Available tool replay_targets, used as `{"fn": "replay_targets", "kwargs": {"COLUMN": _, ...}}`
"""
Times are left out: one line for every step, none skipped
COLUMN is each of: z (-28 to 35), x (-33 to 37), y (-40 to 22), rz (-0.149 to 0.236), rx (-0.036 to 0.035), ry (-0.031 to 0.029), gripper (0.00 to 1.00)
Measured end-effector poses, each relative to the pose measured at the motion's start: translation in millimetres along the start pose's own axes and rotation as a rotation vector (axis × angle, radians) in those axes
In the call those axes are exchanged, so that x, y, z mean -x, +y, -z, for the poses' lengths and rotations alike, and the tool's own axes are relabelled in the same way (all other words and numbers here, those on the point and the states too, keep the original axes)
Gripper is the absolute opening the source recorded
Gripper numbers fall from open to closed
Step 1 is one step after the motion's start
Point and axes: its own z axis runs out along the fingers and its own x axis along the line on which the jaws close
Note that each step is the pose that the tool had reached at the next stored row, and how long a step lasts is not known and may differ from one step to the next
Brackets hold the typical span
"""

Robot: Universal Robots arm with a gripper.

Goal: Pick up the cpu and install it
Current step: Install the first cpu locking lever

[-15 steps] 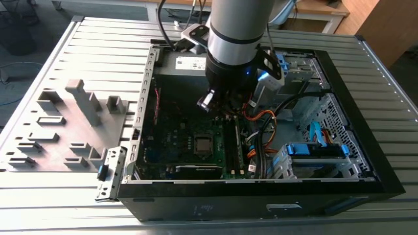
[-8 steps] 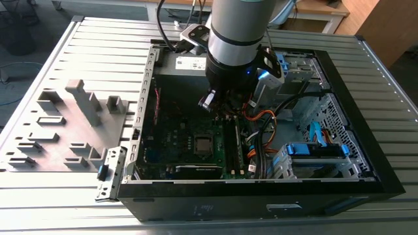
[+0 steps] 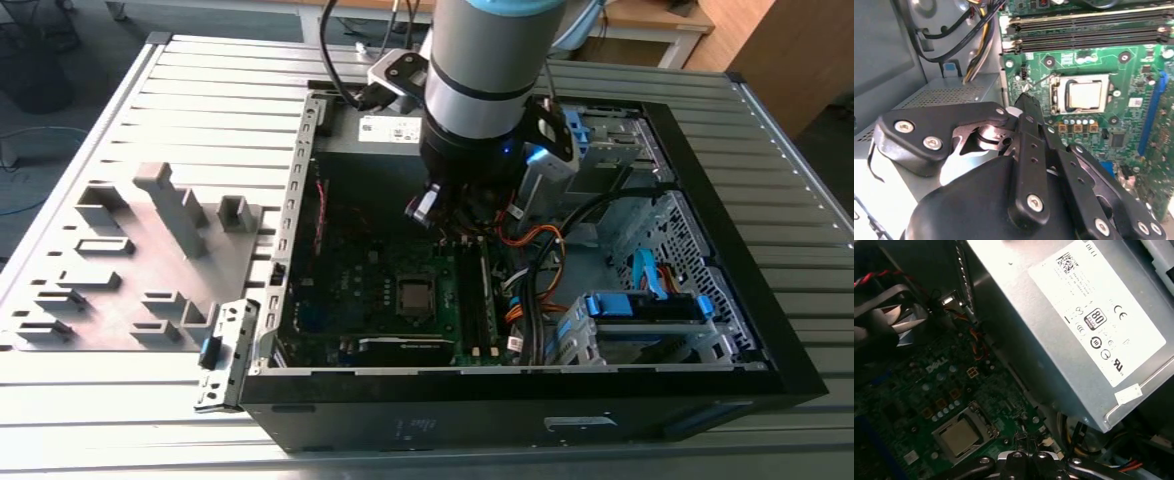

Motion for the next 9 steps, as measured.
{"fn": "replay_targets", "kwargs": {"z": -1.2, "x": -0.1, "y": -0.1, "rz": 0.000, "rx": 0.0026, "ry": -0.0037, "gripper": 0.11}}
{"fn": "replay_targets", "kwargs": {"z": -2.6, "x": -0.3, "y": -0.2, "rz": 0.000, "rx": 0.0040, "ry": -0.0057, "gripper": 0.11}}
{"fn": "replay_targets", "kwargs": {"z": -4.2, "x": -0.5, "y": -0.4, "rz": 0.001, "rx": 0.0047, "ry": -0.0065, "gripper": 0.11}}
{"fn": "replay_targets", "kwargs": {"z": -5.9, "x": -0.8, "y": -0.6, "rz": 0.001, "rx": 0.0053, "ry": -0.0073, "gripper": 0.11}}
{"fn": "replay_targets", "kwargs": {"z": -7.1, "x": -0.9, "y": -0.7, "rz": 0.001, "rx": 0.0061, "ry": -0.0081, "gripper": 0.11}}
{"fn": "replay_targets", "kwargs": {"z": -7.5, "x": -1.0, "y": -0.8, "rz": 0.002, "rx": 0.0078, "ry": -0.0102, "gripper": 0.11}}
{"fn": "replay_targets", "kwargs": {"z": -8.2, "x": -0.8, "y": -1.0, "rz": 0.003, "rx": 0.0152, "ry": -0.0200, "gripper": 0.11}}
{"fn": "replay_targets", "kwargs": {"z": -8.4, "x": -0.8, "y": -1.1, "rz": 0.003, "rx": 0.0190, "ry": -0.0250, "gripper": 0.11}}
{"fn": "replay_targets", "kwargs": {"z": -8.7, "x": -0.8, "y": -1.1, "rz": 0.003, "rx": 0.0228, "ry": -0.0300, "gripper": 0.11}}
